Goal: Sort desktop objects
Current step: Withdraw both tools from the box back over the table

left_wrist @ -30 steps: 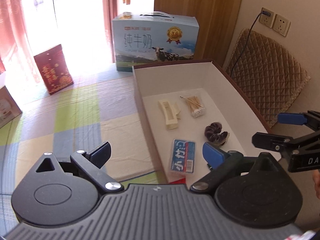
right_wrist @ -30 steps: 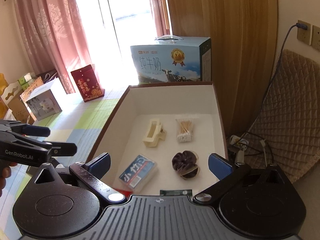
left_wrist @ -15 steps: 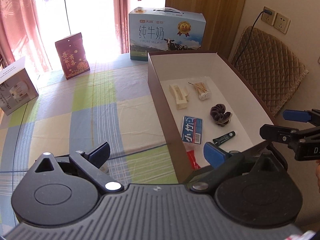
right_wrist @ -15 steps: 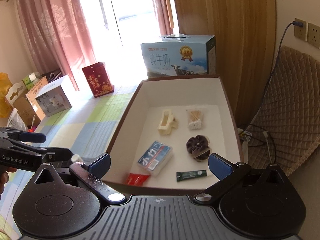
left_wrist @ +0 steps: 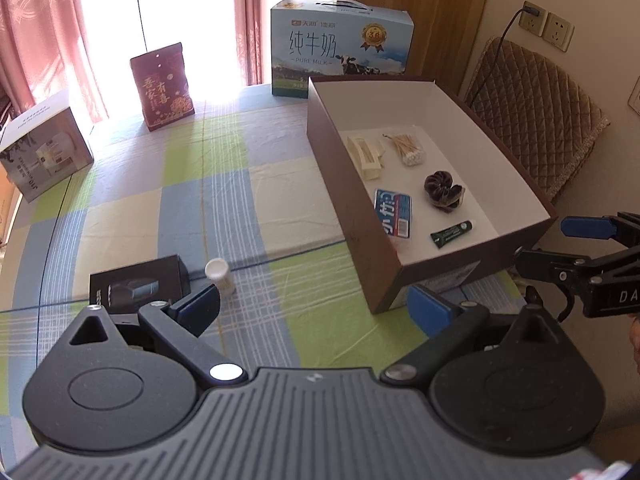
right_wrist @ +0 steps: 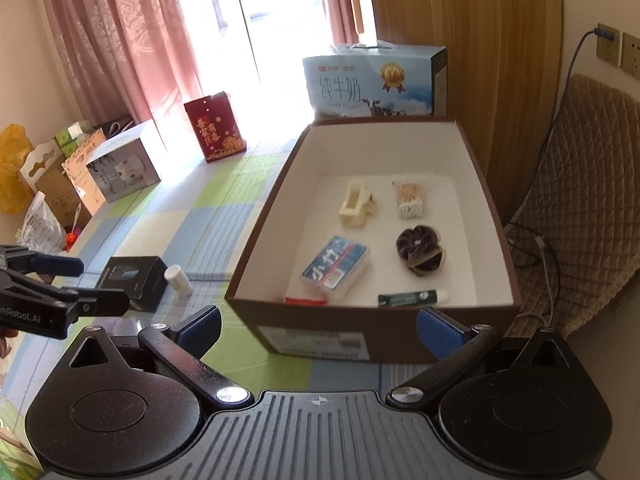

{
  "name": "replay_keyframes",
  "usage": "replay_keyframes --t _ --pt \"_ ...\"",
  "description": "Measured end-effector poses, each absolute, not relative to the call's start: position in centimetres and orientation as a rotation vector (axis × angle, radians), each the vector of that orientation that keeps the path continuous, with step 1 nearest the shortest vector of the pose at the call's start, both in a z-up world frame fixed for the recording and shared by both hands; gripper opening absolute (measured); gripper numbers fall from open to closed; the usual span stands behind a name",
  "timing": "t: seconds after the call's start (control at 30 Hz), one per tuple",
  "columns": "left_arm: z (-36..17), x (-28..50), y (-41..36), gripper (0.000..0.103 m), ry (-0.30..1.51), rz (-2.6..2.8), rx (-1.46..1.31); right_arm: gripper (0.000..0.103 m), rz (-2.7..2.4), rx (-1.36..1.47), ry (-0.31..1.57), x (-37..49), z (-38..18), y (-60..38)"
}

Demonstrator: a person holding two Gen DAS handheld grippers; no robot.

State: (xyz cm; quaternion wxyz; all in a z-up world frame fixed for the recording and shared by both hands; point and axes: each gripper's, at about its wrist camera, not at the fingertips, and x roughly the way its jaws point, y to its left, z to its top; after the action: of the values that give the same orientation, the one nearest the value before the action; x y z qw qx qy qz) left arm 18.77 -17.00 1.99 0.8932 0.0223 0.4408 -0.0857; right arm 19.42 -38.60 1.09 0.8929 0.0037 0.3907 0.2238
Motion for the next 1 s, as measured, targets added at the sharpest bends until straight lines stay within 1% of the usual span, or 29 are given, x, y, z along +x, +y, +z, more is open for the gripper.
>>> replay_keyframes --t 0.63,1.0 --pt "-0.4 13.8 -9.9 0.098 1.011 -0.020 -0.053 0.101 0.619 -0.029 0.927 17.4 -2.4 -32.0" --pt "-1.3 12.3 -6.2 0.098 1.029 0.060 -0.099 0.101 0.685 -0.068 0.976 17.0 -4.0 -27.8"
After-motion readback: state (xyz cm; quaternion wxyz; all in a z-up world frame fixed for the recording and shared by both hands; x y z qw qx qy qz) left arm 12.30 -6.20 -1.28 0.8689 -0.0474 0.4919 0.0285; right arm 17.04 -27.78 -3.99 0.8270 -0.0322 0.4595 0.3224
